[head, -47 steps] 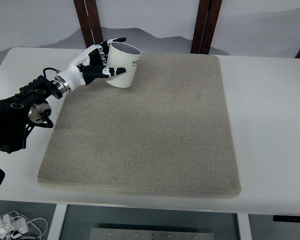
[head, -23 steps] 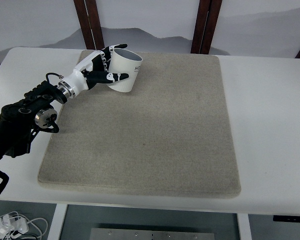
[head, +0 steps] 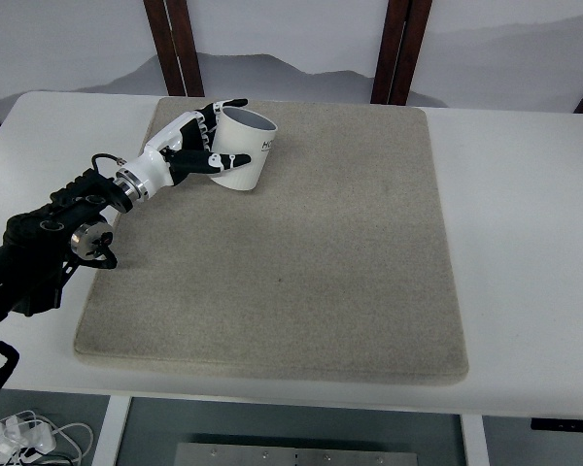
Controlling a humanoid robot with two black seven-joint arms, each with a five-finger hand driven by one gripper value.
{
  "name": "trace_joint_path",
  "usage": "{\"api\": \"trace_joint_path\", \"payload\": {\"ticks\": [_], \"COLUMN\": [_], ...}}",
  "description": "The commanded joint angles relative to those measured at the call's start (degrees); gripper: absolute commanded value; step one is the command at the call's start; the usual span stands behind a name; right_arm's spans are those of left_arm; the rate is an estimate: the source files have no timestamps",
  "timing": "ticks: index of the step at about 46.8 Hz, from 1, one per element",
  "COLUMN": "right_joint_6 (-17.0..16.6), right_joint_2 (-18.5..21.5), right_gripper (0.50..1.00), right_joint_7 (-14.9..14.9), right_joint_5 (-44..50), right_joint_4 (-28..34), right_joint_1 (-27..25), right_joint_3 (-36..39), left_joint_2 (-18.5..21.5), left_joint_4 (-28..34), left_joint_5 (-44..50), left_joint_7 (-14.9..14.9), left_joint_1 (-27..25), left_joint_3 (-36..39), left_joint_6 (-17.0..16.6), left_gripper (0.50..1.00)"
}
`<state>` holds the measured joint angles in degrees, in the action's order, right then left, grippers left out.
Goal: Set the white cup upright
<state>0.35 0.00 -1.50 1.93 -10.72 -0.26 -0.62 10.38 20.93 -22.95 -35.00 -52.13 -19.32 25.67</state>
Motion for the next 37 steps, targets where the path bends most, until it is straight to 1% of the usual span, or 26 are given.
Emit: {"api": "trace_joint_path", "payload": {"ticks": [1, 2, 3, 4, 6, 8, 11, 25, 37], "right_joint_6": [0.0, 0.0, 0.0, 0.0, 0.0, 0.0, 0.0, 0.0, 0.0], "right_joint_2": [0.0, 0.0, 0.0, 0.0, 0.0, 0.0, 0.0, 0.0, 0.0], "right_gripper": [0.952, 0.952, 0.952, 0.952, 0.952, 0.952, 0.952, 0.952, 0.952], "right_joint_7": [0.0, 0.0, 0.0, 0.0, 0.0, 0.0, 0.0, 0.0, 0.0], "right_joint_5": [0.0, 0.0, 0.0, 0.0, 0.0, 0.0, 0.0, 0.0, 0.0], "right_joint_4": [0.0, 0.0, 0.0, 0.0, 0.0, 0.0, 0.0, 0.0, 0.0], "right_joint_1": [0.0, 0.0, 0.0, 0.0, 0.0, 0.0, 0.0, 0.0, 0.0], "right_joint_3": [0.0, 0.0, 0.0, 0.0, 0.0, 0.0, 0.0, 0.0, 0.0], "left_joint_2": [0.0, 0.0, 0.0, 0.0, 0.0, 0.0, 0.0, 0.0, 0.2], "left_joint_4": [0.0, 0.0, 0.0, 0.0, 0.0, 0.1, 0.1, 0.1, 0.8], "left_joint_5": [0.0, 0.0, 0.0, 0.0, 0.0, 0.0, 0.0, 0.1, 0.1], "left_joint_7": [0.0, 0.0, 0.0, 0.0, 0.0, 0.0, 0.0, 0.0, 0.0], "left_joint_1": [0.0, 0.0, 0.0, 0.0, 0.0, 0.0, 0.0, -0.1, -0.3], "left_joint_3": [0.0, 0.0, 0.0, 0.0, 0.0, 0.1, 0.1, 0.1, -0.2], "left_joint_6": [0.0, 0.0, 0.0, 0.0, 0.1, 0.1, 0.2, 0.3, 1.0], "left_gripper": [0.784, 0.801, 0.842, 0.870, 0.896, 0.943, 0.996, 1.000, 1.000]}}
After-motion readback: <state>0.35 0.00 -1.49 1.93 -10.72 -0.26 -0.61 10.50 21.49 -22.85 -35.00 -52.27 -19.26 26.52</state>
